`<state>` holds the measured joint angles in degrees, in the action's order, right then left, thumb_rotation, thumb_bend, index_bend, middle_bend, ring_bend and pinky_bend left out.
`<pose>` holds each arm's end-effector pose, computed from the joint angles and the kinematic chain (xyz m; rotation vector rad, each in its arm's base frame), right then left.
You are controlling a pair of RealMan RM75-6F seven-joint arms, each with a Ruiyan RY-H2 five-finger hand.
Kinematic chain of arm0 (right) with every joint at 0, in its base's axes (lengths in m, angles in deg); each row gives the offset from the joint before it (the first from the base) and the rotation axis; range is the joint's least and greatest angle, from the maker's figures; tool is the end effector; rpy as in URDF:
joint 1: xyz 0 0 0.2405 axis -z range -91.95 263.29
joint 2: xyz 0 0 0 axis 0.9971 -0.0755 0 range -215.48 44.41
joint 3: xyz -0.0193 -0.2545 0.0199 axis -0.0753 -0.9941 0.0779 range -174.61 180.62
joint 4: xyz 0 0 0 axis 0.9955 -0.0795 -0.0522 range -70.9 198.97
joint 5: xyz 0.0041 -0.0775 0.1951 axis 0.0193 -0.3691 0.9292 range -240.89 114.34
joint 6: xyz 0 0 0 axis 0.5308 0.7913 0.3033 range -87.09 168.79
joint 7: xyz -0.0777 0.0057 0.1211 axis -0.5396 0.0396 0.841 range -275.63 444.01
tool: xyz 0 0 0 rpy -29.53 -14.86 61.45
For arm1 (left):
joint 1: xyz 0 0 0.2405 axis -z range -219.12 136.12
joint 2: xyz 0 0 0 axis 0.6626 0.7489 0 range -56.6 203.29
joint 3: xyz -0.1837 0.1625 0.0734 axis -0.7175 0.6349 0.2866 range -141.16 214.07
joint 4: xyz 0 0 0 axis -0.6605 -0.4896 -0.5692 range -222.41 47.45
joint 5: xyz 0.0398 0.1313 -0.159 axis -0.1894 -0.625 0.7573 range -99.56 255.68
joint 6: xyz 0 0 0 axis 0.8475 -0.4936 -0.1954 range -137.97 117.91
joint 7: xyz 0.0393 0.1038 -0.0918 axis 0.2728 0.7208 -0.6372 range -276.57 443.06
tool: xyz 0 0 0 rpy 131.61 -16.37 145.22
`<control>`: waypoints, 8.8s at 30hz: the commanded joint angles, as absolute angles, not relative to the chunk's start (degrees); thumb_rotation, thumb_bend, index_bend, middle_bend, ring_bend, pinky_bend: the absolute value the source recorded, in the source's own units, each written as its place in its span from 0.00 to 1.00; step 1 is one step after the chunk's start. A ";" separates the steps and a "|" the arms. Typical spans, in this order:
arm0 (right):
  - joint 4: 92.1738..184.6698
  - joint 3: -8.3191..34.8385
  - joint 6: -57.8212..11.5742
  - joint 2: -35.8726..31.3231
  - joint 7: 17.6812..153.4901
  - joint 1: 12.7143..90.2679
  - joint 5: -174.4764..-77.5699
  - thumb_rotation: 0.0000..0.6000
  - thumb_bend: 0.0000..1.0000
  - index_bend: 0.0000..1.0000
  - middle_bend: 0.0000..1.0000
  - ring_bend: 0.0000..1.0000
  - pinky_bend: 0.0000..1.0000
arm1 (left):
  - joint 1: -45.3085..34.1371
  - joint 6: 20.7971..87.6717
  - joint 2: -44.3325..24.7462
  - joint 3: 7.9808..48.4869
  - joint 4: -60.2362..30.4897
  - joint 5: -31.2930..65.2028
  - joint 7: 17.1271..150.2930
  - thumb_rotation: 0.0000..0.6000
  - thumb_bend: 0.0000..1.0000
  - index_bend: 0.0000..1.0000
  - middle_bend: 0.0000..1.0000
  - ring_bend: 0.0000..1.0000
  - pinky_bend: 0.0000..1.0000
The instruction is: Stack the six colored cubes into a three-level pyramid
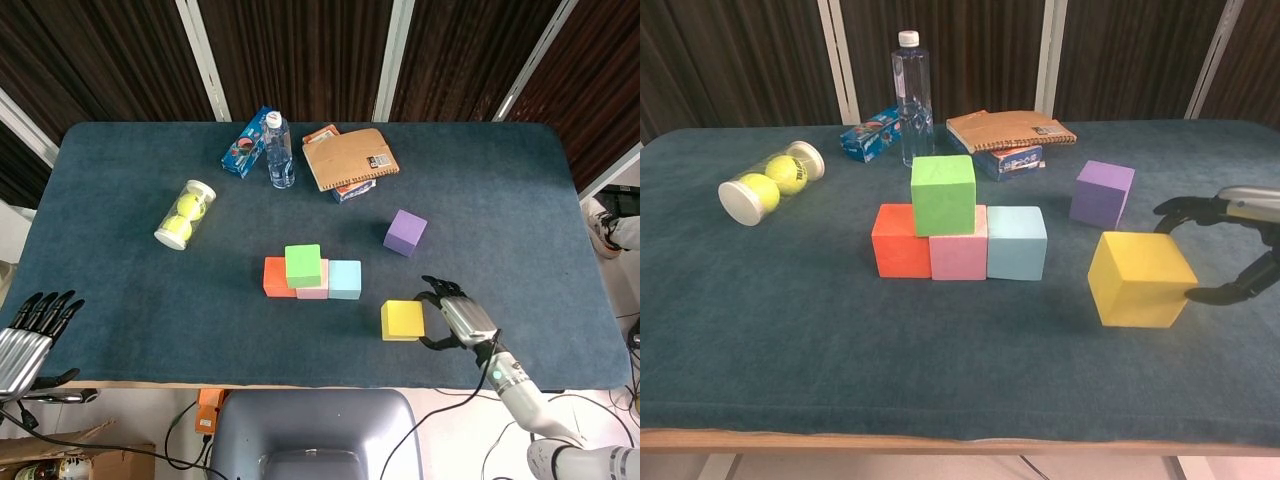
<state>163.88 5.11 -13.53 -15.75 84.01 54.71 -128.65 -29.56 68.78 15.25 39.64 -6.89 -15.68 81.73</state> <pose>-0.2310 -0.2754 0.0526 1.7029 -1.3884 0.8442 -0.3370 0.2018 0.1846 -1.7264 -0.6905 -0.6726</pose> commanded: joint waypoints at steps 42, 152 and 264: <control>157.80 14.12 -0.46 -13.97 70.85 26.59 -87.86 1.00 0.28 0.48 0.03 0.01 0.00 | -28.77 67.26 15.56 39.12 -5.06 -14.75 84.00 0.84 0.06 0.08 0.02 0.00 0.07; 163.19 11.69 -1.42 -20.36 78.16 31.68 -98.27 1.00 0.28 0.10 0.00 0.00 0.00 | -29.76 68.38 15.24 39.33 -7.49 -14.80 81.15 0.84 0.07 0.08 0.02 0.00 0.07; 170.16 11.76 -4.37 -32.04 95.38 42.60 -123.86 0.70 0.31 0.19 0.00 0.00 0.00 | -25.98 69.45 15.72 38.33 -1.43 -20.68 77.77 0.98 0.06 0.07 0.02 0.00 0.07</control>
<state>169.69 11.09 -3.24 -30.18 93.18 40.55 -121.78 -27.49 70.15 15.60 38.70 -3.15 -19.60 78.28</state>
